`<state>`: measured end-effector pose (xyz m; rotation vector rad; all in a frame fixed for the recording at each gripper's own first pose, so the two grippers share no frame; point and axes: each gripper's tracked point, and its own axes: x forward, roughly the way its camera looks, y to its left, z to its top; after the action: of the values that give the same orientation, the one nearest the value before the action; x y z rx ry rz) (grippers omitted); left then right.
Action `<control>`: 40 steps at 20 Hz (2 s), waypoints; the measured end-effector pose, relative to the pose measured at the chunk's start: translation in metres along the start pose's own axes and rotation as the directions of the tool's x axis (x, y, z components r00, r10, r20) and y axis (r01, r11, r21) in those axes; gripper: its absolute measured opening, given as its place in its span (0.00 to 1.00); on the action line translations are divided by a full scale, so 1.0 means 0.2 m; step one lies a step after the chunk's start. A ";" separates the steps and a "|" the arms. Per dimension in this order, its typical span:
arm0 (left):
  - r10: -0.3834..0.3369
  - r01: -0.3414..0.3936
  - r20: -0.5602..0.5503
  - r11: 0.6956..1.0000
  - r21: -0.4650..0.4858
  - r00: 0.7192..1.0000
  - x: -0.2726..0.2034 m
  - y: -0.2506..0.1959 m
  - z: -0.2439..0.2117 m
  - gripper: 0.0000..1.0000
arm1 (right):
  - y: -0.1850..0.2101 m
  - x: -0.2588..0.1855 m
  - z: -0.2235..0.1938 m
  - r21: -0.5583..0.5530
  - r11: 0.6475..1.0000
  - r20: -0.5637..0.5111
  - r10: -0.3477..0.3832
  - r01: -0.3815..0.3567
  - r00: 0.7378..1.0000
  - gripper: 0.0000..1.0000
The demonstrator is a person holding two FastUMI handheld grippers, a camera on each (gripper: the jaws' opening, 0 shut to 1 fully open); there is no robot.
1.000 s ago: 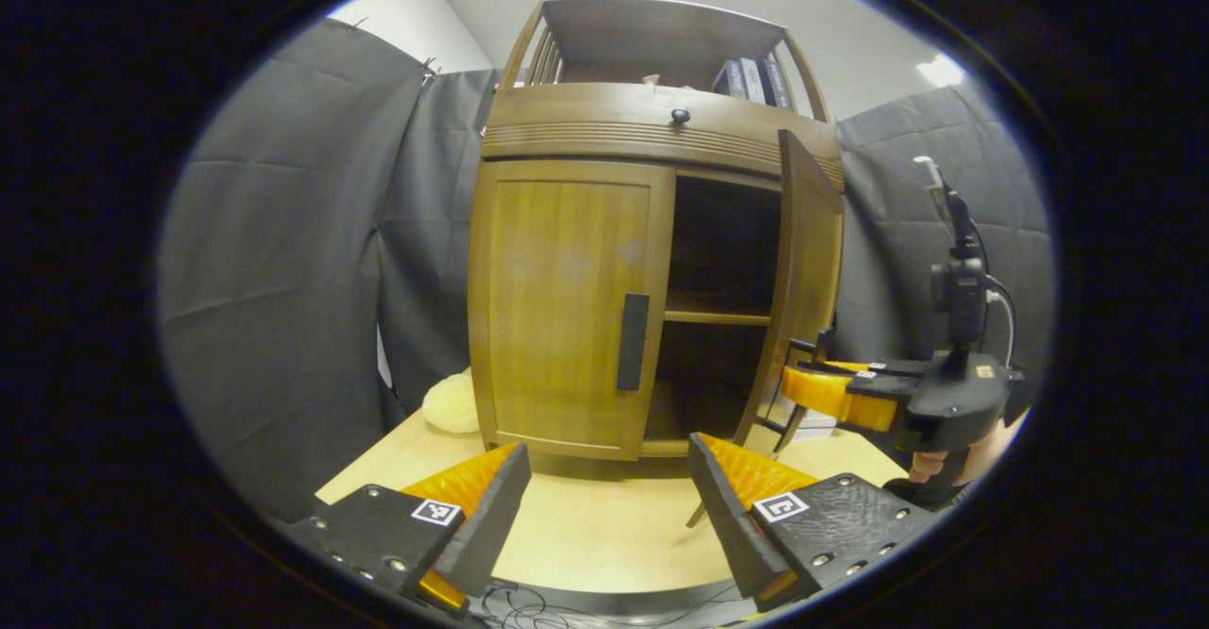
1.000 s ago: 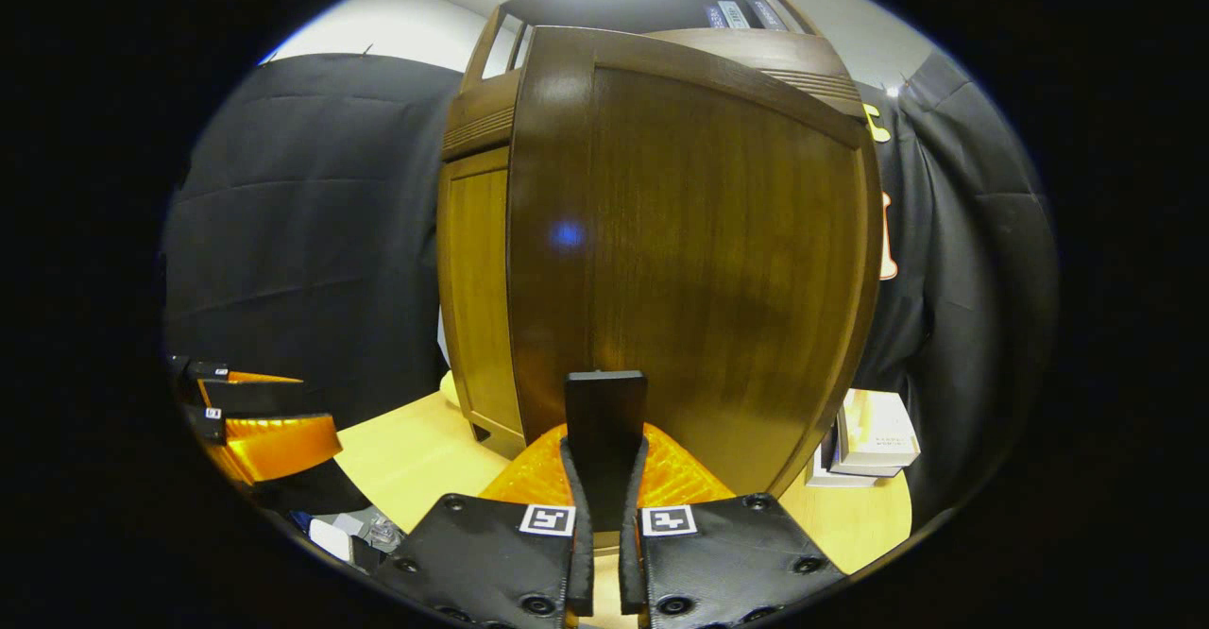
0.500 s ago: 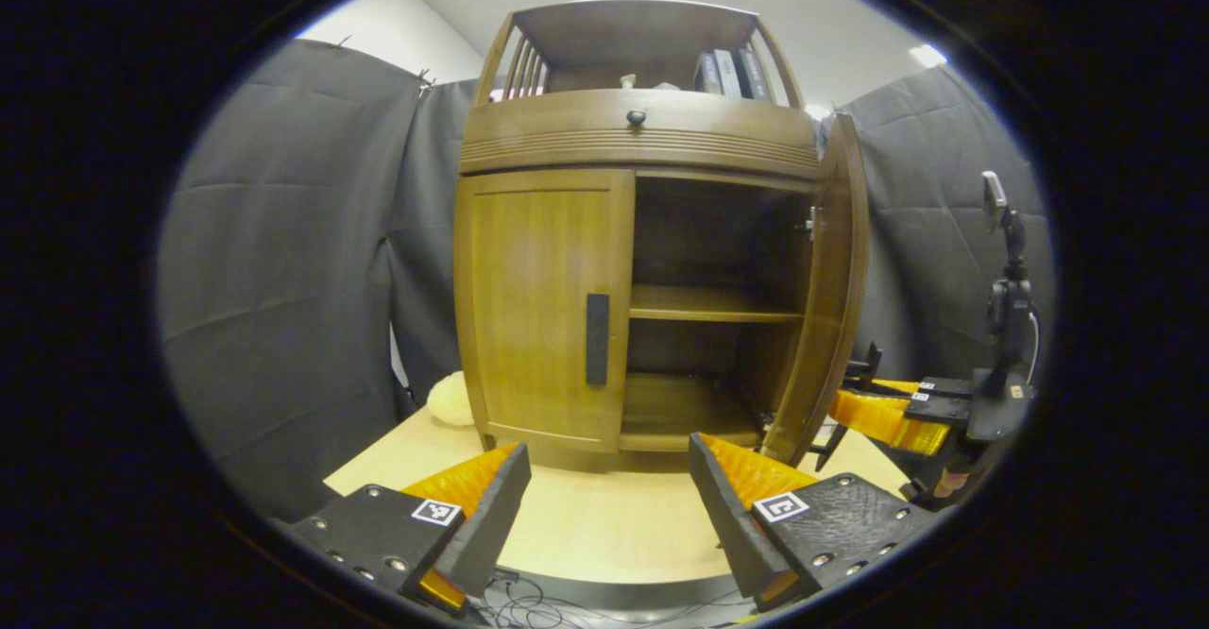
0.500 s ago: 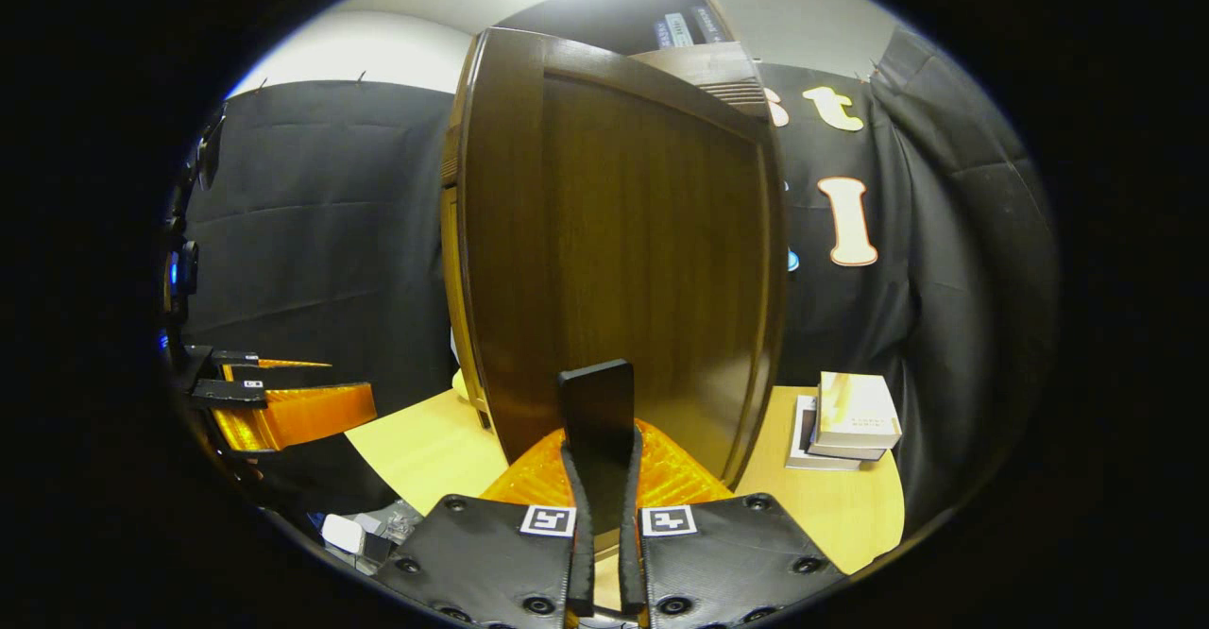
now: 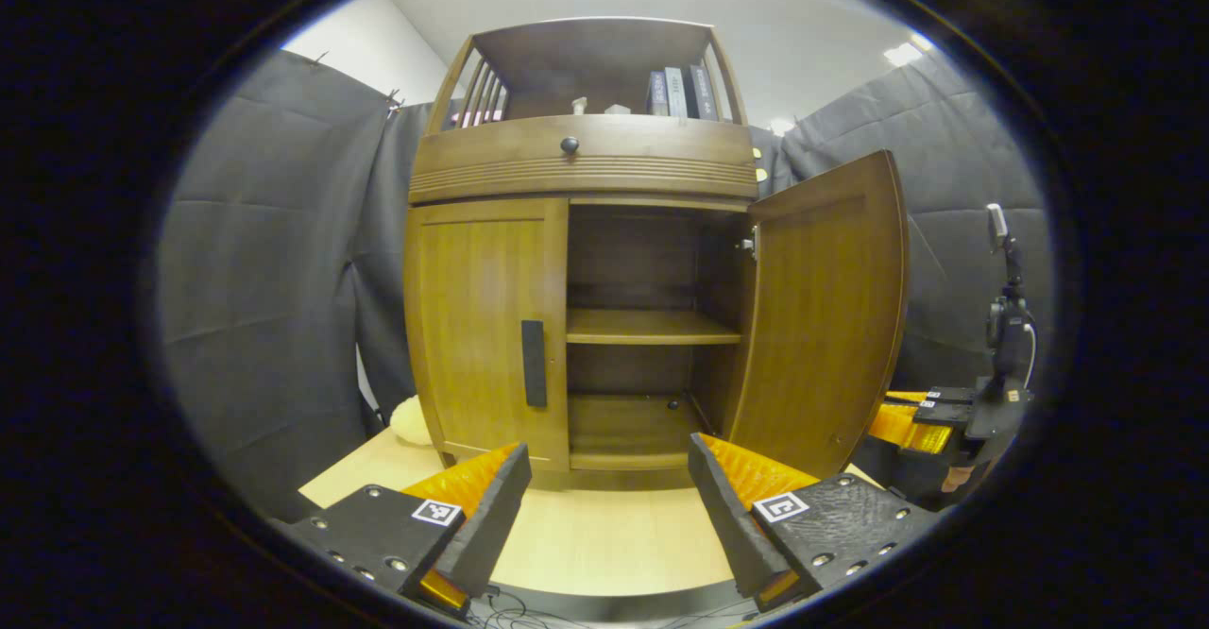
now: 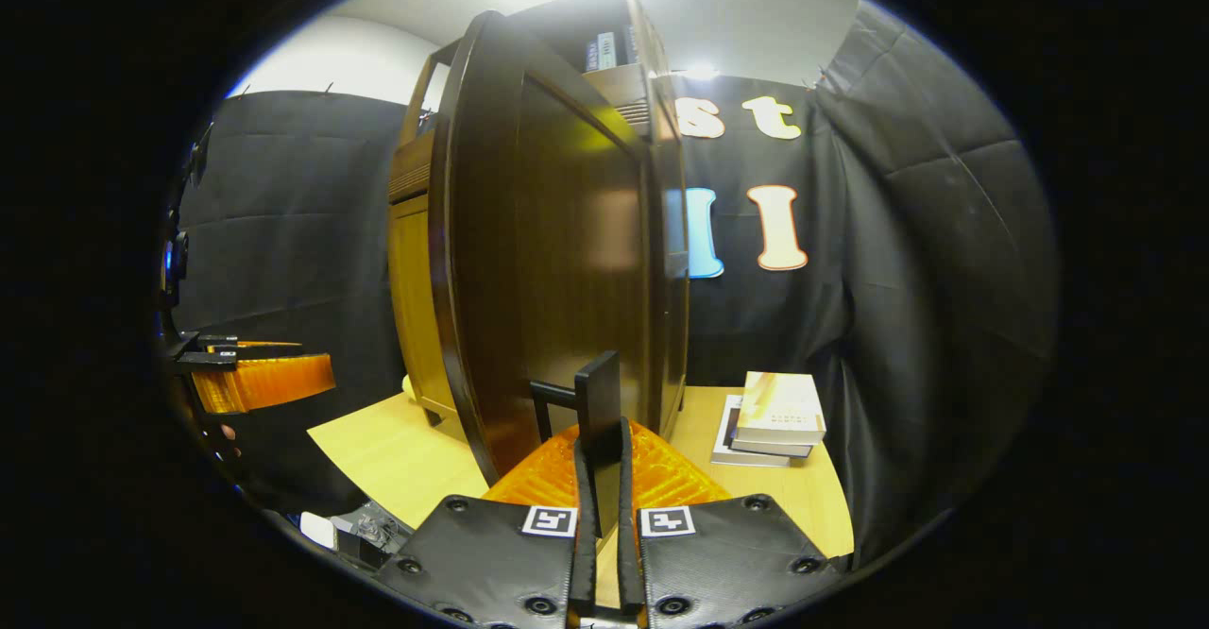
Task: Open the right door of the double-door shoe cabinet with the right hand, and open the left door with the left hand.
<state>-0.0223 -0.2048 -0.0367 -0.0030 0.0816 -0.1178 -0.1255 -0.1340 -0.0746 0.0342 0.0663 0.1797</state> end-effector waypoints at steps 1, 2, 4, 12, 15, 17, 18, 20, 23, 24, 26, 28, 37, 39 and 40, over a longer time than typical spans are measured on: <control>-0.009 0.009 0.001 1.000 0.010 1.000 0.00 -0.01 0.01 0.99 | -0.03 -0.01 0.00 0.005 1.000 0.005 -0.014 0.014 1.000 0.14; -0.018 0.017 0.003 1.000 0.021 1.000 0.00 -0.02 0.00 0.99 | -0.06 -0.01 0.00 0.004 1.000 0.012 -0.024 0.024 1.000 0.12; -0.025 0.025 0.004 0.999 0.035 1.000 -0.02 -0.03 0.00 0.99 | -0.05 -0.02 0.00 0.005 1.000 0.018 -0.009 0.009 1.000 0.10; -0.002 0.002 0.001 1.000 0.014 1.000 -0.08 -0.01 0.00 0.99 | -0.04 -0.09 -0.06 -0.005 1.000 0.010 -0.003 0.003 1.000 0.10; 0.001 -0.001 -0.017 1.000 0.017 1.000 -0.10 0.00 -0.02 0.99 | -0.03 -0.12 -0.06 0.009 1.000 0.007 -0.011 0.011 1.000 0.10; -0.001 0.002 -0.020 0.999 0.034 1.000 -0.11 0.01 -0.01 0.99 | -0.03 -0.14 -0.04 0.016 1.000 0.017 -0.018 0.018 1.000 0.07; -0.004 0.005 -0.023 0.999 0.037 1.000 -0.10 0.01 -0.01 0.99 | -0.02 -0.15 -0.04 0.021 1.000 0.015 -0.023 0.023 1.000 0.13; -0.025 0.025 -0.026 0.999 0.029 0.999 -0.07 0.01 -0.01 0.99 | -0.02 -0.18 -0.03 0.033 0.999 0.013 -0.040 0.039 0.999 0.13; -0.053 0.053 -0.031 0.998 0.016 0.998 0.00 0.02 -0.01 0.99 | 0.00 -0.23 -0.01 0.062 0.997 -0.003 -0.055 0.055 0.999 0.07; -0.061 0.062 -0.034 0.998 0.011 0.998 0.02 0.03 -0.01 0.99 | 0.03 -0.26 -0.01 0.074 0.996 -0.013 -0.054 0.055 0.998 0.10; -0.082 0.082 -0.018 0.997 0.002 0.996 0.06 0.05 0.02 0.99 | 0.09 -0.29 0.04 0.074 0.996 -0.009 -0.054 0.055 0.998 0.09; -0.089 0.089 -0.012 0.996 -0.011 0.996 0.10 0.11 0.02 0.99 | 0.18 -0.32 0.09 0.083 0.995 0.011 -0.049 0.048 0.999 0.04; -0.074 0.074 0.004 0.997 -0.037 0.997 0.23 0.58 0.01 0.99 | 0.56 -0.12 0.19 0.000 0.999 0.009 -0.053 0.053 0.999 0.02; -0.068 0.068 0.011 0.997 -0.038 0.998 0.24 0.71 0.01 0.99 | 0.62 -0.03 0.22 0.002 0.997 0.010 -0.077 0.077 0.997 0.04; -0.071 0.072 0.018 0.996 -0.045 0.997 0.24 0.75 0.02 0.99 | 0.65 0.01 0.24 0.000 0.996 0.013 -0.085 0.085 0.996 0.00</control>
<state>0.0433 -0.0611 -0.0386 -0.0528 0.0683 -0.1870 -0.1435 -0.0065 -0.0214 0.0323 0.0542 0.0945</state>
